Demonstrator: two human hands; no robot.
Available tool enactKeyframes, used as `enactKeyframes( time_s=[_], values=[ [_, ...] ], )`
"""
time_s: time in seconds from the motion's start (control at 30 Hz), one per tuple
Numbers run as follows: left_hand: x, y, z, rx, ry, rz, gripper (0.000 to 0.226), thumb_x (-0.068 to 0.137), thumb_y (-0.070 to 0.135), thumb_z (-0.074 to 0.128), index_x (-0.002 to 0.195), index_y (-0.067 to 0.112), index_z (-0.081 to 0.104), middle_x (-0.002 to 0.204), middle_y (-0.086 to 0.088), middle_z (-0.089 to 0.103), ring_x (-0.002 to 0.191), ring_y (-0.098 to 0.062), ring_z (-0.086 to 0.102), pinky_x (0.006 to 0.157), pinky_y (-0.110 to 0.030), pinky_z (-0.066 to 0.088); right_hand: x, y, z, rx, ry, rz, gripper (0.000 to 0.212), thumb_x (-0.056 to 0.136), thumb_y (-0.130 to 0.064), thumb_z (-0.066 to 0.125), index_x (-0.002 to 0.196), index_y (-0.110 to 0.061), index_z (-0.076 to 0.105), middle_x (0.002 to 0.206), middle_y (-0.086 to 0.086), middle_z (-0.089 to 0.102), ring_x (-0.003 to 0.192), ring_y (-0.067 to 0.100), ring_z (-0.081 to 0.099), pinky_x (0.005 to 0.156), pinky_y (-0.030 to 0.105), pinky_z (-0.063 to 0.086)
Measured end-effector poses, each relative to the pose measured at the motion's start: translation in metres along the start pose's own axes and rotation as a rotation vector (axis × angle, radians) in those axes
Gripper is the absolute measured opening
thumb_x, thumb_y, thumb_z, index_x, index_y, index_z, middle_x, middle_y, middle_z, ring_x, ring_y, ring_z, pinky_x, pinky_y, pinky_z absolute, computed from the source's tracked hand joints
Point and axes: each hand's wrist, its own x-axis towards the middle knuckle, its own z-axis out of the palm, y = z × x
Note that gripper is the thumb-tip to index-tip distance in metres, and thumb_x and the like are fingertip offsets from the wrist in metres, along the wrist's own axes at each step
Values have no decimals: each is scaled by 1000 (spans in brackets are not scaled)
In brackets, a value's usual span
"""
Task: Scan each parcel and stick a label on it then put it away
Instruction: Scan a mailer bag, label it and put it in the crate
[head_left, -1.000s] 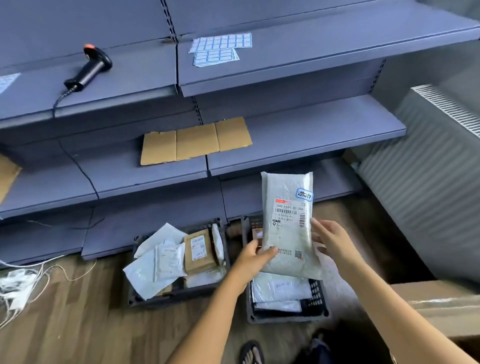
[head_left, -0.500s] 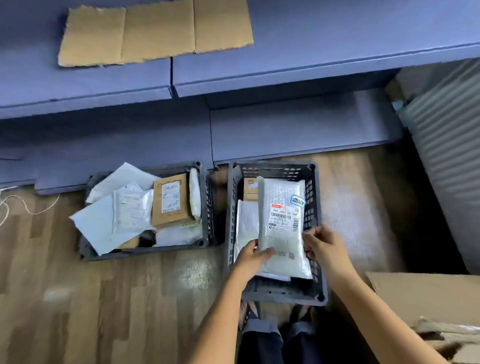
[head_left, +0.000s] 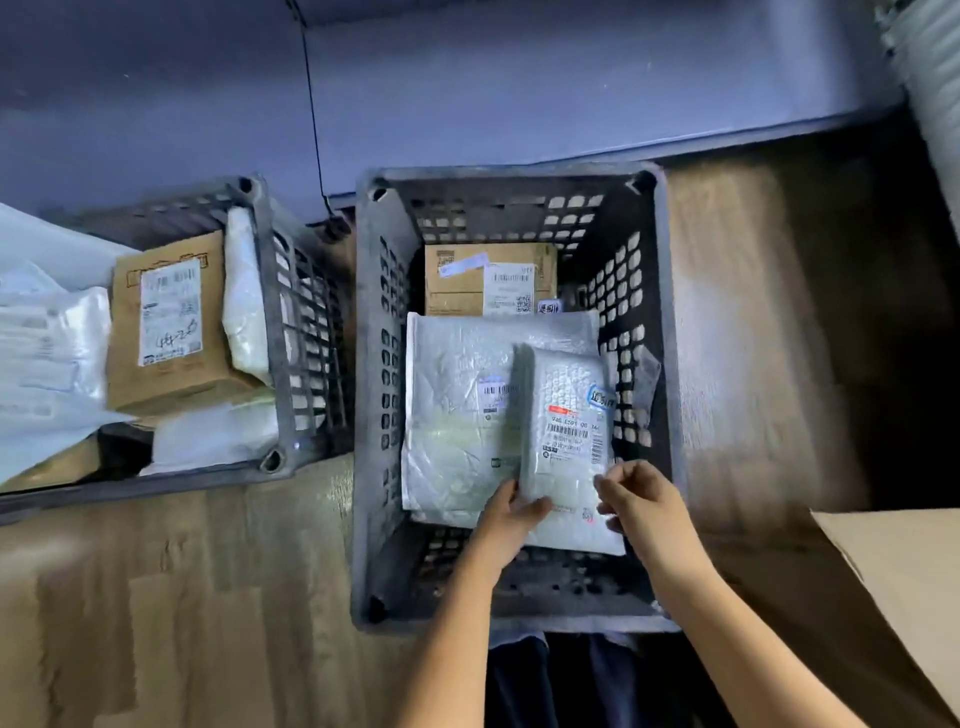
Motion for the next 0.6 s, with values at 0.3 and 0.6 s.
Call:
enactKeyframes(
  time_s=[0.3,0.6],
  values=[
    [39,-18,25,351,31,51,47,84,23,60,130,16,52,122,0,63,110,-18,59,86,-28,46,28,28,4,4,-8,7,19,89,-8,58,74,-15,47,68,-1,53,64,13,52,67,30,42],
    [-78,40,-24,458,262,-62,44,93,44,49,125,13,50,121,-2,58,100,-18,56,79,-27,44,-53,-29,4,-71,-40,6,21,90,-10,58,74,-15,46,69,0,52,67,15,53,70,32,40]
  ],
)
